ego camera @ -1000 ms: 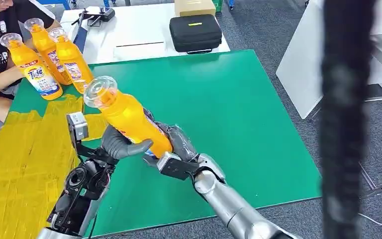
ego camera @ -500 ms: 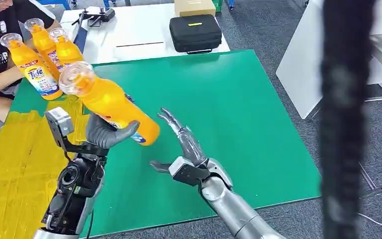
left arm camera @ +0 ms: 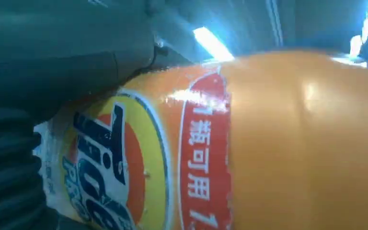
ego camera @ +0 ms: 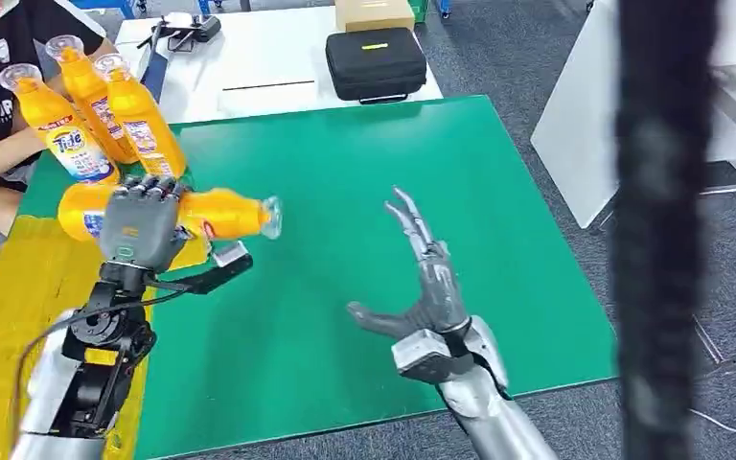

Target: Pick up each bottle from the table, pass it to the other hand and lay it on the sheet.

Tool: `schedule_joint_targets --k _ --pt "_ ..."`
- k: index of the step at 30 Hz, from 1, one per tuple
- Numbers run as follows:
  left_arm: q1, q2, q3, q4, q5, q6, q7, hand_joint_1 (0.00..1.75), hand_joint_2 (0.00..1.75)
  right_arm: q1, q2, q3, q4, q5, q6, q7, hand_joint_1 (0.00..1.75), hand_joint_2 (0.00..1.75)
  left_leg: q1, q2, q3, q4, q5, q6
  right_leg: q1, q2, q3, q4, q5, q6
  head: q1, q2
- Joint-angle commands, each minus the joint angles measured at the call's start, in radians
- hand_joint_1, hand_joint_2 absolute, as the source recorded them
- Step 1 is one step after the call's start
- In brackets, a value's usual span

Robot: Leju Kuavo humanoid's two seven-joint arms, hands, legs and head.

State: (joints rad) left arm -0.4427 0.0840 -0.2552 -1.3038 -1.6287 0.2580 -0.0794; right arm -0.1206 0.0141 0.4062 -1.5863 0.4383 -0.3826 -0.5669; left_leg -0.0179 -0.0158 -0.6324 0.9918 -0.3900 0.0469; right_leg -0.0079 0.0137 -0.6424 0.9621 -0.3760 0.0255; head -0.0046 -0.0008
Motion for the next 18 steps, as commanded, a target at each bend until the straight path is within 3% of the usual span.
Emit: schedule_joint_targets --k 1,4,5,6,12,18 --pt "-0.418 0.034 -0.09 0.716 0.105 -0.135 -0.093 1.75 1.75 0.059 -0.01 -0.108 -0.098 0.023 0.019 0.026 0.0 1.75 0.002 -0.011 0.004 0.003 0.0 -0.005 0.003 -0.014 0.008 0.003 -0.005 -0.001 0.0 0.0" --pt "-0.426 0.034 -0.086 0.74 0.112 -0.13 -0.098 1.75 1.75 0.064 -0.007 -0.107 -0.102 0.028 0.019 0.026 0.0 1.75 0.001 -0.004 0.002 0.001 0.002 -0.003 0.001 -0.004 0.005 0.001 -0.001 -0.002 0.0 0.0" --pt "-0.426 0.034 -0.086 0.74 0.112 -0.13 -0.098 1.75 1.75 0.064 -0.007 -0.107 -0.102 0.028 0.019 0.026 0.0 1.75 0.003 -0.003 0.008 0.004 -0.003 -0.007 0.003 -0.004 0.011 0.003 -0.005 -0.002 0.001 0.0" --pt "-0.424 0.033 -0.086 0.74 0.112 -0.128 -0.098 1.75 1.75 0.064 -0.006 -0.107 -0.101 0.028 0.019 0.026 0.0 1.75 0.001 -0.001 0.002 0.0 0.002 -0.003 0.001 -0.001 0.003 0.0 0.001 -0.003 0.0 0.0" --pt "-0.421 0.032 -0.087 0.739 0.112 -0.127 -0.097 1.75 1.75 0.062 -0.006 -0.107 -0.1 0.029 0.019 0.026 0.0 1.75 0.001 0.0 0.003 0.001 0.001 -0.004 0.001 -0.002 0.004 0.001 0.0 -0.003 0.001 0.0" --pt "-0.486 0.07 -0.035 0.911 0.165 -0.254 -0.041 1.75 1.75 0.031 0.028 -0.132 -0.065 0.058 0.062 0.055 0.0 1.75 0.002 0.004 0.005 0.003 -0.002 -0.005 0.002 0.001 0.006 0.003 -0.001 -0.004 0.001 0.0"
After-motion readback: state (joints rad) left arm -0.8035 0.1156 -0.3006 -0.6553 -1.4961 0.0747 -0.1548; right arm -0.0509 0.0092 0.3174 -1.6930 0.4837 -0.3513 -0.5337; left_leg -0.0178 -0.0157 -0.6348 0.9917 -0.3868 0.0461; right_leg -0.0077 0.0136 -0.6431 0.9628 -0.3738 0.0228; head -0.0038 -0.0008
